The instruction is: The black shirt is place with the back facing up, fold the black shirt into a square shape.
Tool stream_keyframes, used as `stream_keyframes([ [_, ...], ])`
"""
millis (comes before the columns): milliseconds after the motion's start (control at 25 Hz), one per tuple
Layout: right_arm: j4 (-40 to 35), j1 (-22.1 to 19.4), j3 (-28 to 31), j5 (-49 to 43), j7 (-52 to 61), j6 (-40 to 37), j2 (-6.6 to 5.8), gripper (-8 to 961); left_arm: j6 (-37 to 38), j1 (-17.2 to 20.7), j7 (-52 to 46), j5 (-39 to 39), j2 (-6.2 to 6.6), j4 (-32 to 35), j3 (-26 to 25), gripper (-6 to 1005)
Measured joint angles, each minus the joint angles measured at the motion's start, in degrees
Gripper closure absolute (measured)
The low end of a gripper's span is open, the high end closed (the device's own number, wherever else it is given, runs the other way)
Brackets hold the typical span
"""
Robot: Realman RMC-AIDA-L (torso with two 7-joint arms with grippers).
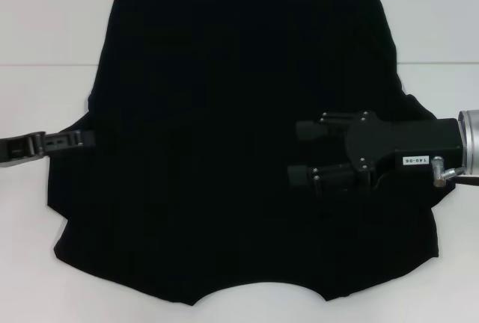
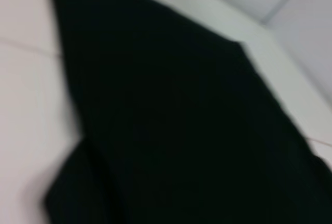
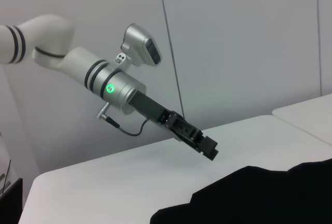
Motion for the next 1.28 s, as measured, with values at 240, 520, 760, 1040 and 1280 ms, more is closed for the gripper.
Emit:
stream_keyframes([
  [240, 0.1, 0.4, 0.4, 0.2, 0.0, 0.6, 0.02, 56, -4.9, -1.8, -7.1, 6.4, 0.38, 0.1, 2.2, 80],
  [520, 0.2, 0.6, 1.4, 0.4, 0.1, 1.0, 0.02, 56, -14.1, -2.6, -13.1, 9.3, -0.39, -0.8, 11.0, 79],
  [760, 0.3, 0.5, 2.3, 0.6, 0.2, 1.1, 0.15, 56, -18.4, -2.8, -14.1, 10.1, -0.66, -2.4, 12.2, 79],
  [1040, 0.3, 0.4, 2.9, 0.6, 0.2, 1.0, 0.23, 56, -20.2, -2.5, -15.0, 11.0, -0.67, -4.0, 11.9, 80],
  [1280, 0.3, 0.4, 2.9, 0.6, 0.2, 1.0, 0.28, 57, -20.6, -2.3, -15.1, 11.1, -0.76, -5.0, 11.8, 79],
])
